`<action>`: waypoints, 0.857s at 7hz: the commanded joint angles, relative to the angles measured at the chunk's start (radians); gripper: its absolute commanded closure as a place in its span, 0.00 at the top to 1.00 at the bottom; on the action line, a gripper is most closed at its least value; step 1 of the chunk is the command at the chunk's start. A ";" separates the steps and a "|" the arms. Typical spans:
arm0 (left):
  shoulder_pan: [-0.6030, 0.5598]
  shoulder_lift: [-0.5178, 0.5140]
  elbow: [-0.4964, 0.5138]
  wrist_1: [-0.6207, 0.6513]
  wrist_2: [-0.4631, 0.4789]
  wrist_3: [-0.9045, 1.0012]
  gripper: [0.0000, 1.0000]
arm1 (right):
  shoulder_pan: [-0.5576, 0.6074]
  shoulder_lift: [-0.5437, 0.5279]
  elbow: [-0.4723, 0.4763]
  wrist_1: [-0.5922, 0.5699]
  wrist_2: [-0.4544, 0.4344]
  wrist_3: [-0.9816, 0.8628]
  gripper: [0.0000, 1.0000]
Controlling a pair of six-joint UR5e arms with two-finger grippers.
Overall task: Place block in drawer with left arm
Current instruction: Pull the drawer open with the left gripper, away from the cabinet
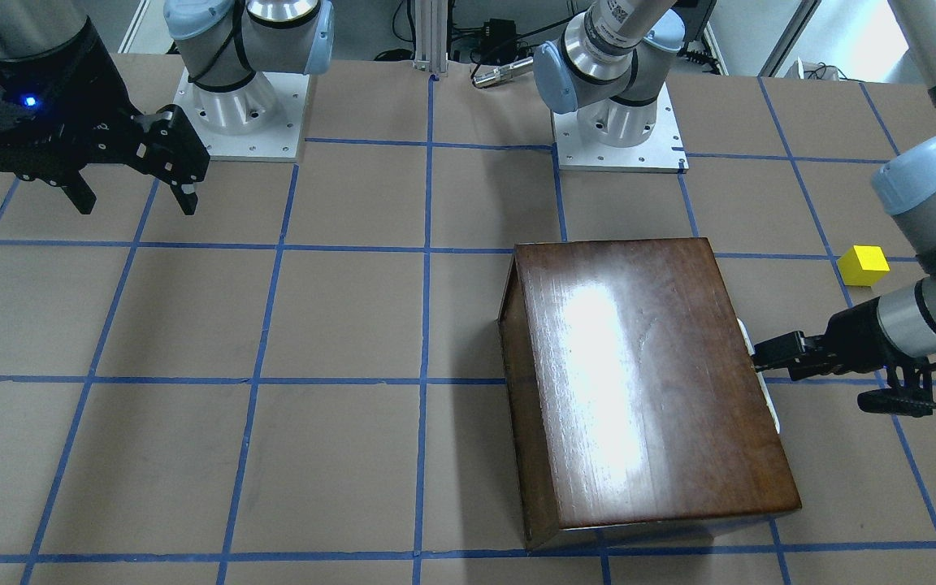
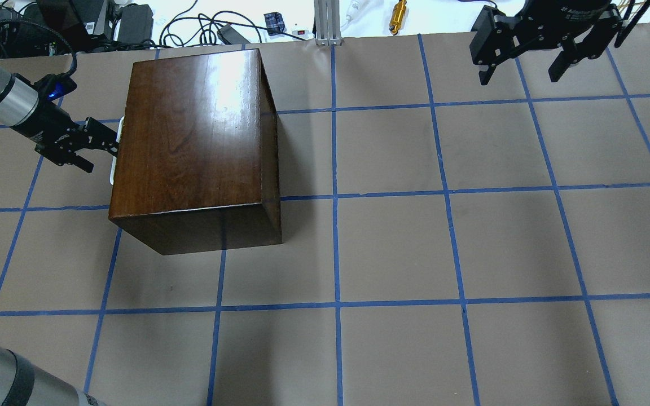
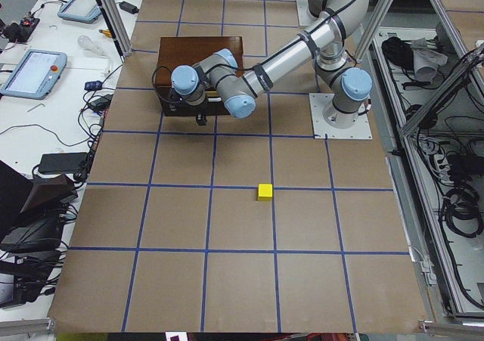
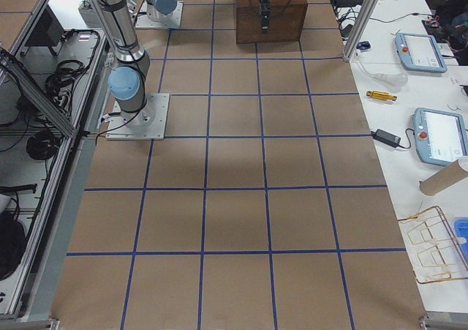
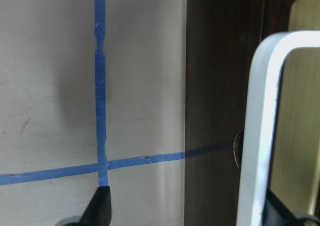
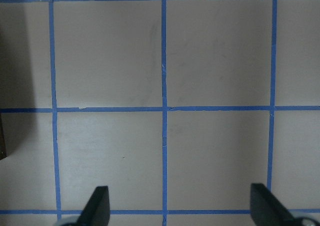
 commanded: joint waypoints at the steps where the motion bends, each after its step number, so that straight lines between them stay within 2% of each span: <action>1: 0.038 0.000 -0.001 0.019 0.041 0.007 1.00 | 0.001 0.001 0.000 0.000 0.000 0.000 1.00; 6: 0.103 0.003 0.010 0.021 0.041 0.015 1.00 | 0.001 0.001 0.000 0.000 0.000 0.000 1.00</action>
